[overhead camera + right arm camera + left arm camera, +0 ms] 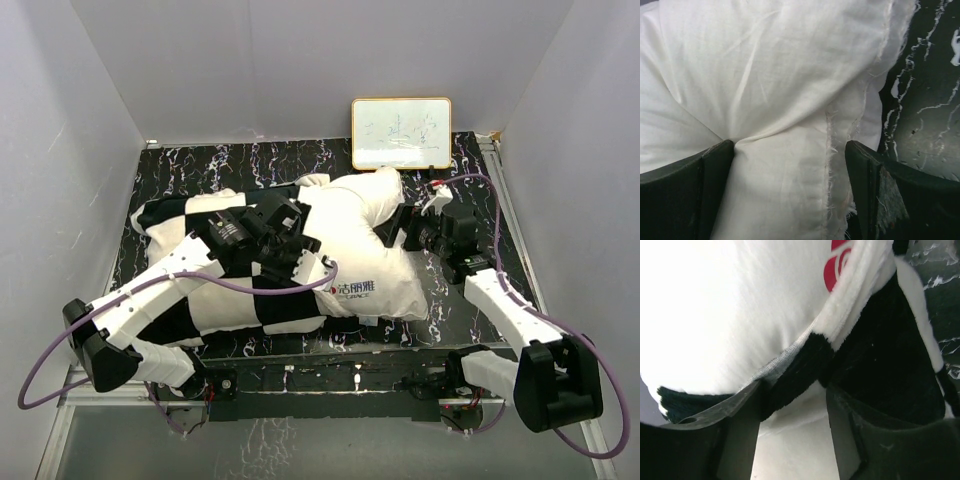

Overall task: Remove the pillowcase from the pillow
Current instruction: Remove the pillow from the pillowcase.

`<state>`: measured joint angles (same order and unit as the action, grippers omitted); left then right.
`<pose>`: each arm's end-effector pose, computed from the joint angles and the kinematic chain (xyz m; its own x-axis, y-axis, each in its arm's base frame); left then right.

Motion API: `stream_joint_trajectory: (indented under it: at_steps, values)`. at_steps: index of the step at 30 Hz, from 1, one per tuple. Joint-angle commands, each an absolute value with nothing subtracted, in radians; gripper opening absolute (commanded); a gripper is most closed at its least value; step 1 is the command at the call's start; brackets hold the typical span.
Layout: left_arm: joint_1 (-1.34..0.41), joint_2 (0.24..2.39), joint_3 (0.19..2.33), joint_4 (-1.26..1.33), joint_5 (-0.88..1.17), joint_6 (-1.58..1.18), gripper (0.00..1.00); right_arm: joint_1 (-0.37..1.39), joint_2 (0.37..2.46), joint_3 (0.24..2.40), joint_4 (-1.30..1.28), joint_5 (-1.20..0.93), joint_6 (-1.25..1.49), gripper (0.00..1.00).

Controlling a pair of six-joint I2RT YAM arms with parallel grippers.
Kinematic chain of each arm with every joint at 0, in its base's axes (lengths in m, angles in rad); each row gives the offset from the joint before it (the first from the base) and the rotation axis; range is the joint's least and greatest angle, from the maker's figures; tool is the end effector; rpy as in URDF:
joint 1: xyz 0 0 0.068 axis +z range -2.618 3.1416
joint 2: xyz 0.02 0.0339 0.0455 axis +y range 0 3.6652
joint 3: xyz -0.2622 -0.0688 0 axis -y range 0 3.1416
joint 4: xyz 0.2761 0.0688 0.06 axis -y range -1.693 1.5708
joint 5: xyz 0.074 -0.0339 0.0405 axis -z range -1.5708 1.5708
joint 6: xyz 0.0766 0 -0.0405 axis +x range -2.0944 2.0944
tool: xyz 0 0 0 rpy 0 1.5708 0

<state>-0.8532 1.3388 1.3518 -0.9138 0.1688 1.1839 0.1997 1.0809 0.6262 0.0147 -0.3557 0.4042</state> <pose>0.2059 -0.2555 0.3151 0.5568 0.7503 -0.3563 0.7834 -0.3319 0.5254 0.2916 0.0862 0.2154 -0.5784 0.2591 -0.7735 -0.2907 0.8205 0.4922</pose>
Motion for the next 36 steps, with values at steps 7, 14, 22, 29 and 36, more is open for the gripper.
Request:
stream_joint_trajectory:
  at_steps: [7,14,22,29,36]
  values:
    - [-0.996,1.348,1.442,-1.047,0.409,1.269,0.67,0.207,1.238,0.727,0.144,-0.699,0.671,0.46]
    - [-1.186,1.344,1.326,-0.983,0.329,1.356,0.69,0.209,1.267,0.841,0.143,-0.591,0.8,0.08]
    - [-1.253,1.364,1.197,-0.789,0.149,1.418,0.79,0.229,1.289,1.003,-0.004,-0.459,0.77,0.08]
    - [-1.281,1.31,1.114,-0.618,0.127,1.481,0.78,0.29,1.293,1.037,-0.075,-0.345,0.731,0.08]
    - [-1.293,1.36,1.112,-0.591,0.025,1.397,0.74,0.335,1.337,1.102,-0.108,-0.308,0.7,0.08]
